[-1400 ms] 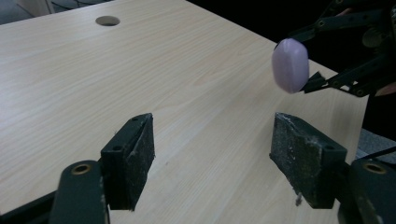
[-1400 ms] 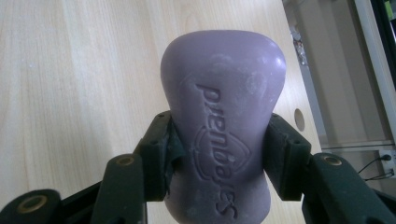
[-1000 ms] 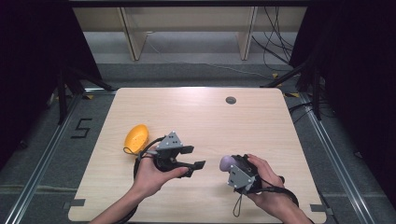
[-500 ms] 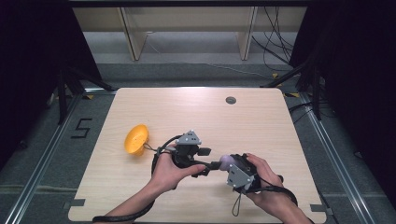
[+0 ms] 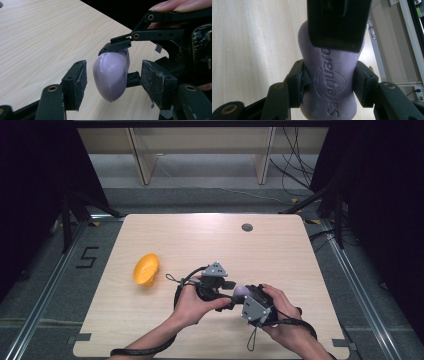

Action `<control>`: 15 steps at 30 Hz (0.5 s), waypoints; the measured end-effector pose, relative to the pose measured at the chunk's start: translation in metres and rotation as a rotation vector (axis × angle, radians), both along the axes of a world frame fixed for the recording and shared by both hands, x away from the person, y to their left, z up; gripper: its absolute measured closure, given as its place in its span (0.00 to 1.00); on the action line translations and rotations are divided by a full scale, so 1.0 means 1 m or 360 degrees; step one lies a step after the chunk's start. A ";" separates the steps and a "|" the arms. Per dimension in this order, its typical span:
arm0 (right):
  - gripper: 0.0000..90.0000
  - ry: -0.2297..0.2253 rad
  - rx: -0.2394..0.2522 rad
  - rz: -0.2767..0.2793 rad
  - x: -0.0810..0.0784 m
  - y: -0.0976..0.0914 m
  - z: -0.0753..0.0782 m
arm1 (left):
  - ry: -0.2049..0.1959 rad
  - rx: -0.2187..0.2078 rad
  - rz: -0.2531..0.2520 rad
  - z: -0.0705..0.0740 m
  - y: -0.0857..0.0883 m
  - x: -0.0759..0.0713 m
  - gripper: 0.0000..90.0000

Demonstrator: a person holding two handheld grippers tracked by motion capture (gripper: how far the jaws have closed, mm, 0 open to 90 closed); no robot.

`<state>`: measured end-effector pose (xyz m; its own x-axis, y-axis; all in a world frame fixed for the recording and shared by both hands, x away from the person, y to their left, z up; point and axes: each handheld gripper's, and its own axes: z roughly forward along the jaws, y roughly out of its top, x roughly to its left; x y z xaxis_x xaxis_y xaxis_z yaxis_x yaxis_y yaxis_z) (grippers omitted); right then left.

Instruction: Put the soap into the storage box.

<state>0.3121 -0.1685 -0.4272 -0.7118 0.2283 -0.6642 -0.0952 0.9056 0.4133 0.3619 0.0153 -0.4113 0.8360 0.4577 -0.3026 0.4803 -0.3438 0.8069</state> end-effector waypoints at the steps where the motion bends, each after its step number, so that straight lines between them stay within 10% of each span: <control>1: 0.56 0.0001 0.0002 0.0000 0.000 0.000 0.000 | -0.0008 0.0007 0.0002 0.000 0.000 0.000 0.42; 15: 0.56 -0.0033 -0.0030 -0.0012 -0.001 0.002 0.003 | 0.0069 0.0006 0.0011 -0.010 -0.006 0.005 0.51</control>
<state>0.3108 -0.1664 -0.4242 -0.6964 0.2207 -0.6829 -0.0967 0.9140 0.3940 0.3673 0.0095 -0.4214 0.8190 0.4646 -0.3368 0.5171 -0.3431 0.7841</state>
